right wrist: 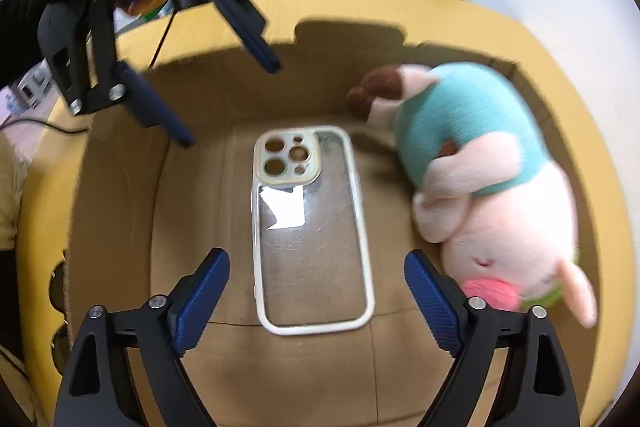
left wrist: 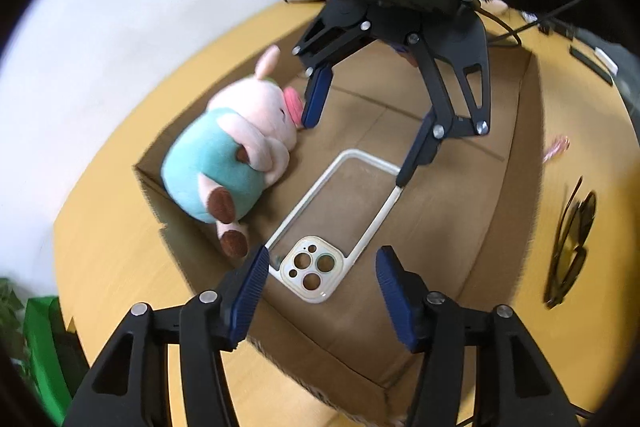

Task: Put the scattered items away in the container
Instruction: 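Lower the phone case into the box and open both grippers, then withdraw both grippers from the box toward the black sunglasses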

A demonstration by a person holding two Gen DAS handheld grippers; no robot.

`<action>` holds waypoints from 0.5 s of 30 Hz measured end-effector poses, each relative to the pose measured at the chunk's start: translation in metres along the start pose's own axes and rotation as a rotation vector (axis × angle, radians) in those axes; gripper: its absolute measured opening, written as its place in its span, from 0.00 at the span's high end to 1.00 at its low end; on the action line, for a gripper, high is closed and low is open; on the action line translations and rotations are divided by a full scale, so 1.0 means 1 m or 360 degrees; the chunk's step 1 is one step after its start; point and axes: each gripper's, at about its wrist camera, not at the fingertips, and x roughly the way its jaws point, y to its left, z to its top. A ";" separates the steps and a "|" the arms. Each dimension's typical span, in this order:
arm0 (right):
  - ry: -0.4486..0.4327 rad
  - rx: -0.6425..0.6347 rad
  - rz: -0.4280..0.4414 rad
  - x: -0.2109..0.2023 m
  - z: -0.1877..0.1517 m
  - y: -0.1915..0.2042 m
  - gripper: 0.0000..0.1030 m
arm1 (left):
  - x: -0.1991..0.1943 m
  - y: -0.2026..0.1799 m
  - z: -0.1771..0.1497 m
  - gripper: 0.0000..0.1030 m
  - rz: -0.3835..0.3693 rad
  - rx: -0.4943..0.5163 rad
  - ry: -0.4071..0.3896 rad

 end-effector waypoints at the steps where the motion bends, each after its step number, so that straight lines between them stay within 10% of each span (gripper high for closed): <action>1: -0.0024 0.0013 -0.0023 -0.009 -0.001 0.002 0.09 | -0.009 -0.002 0.001 0.46 0.0013 -0.0021 -0.0029; 15: -0.0558 0.0300 -0.0814 -0.206 -0.054 0.139 0.06 | -0.101 -0.110 0.015 0.34 0.0206 -0.0340 -0.0368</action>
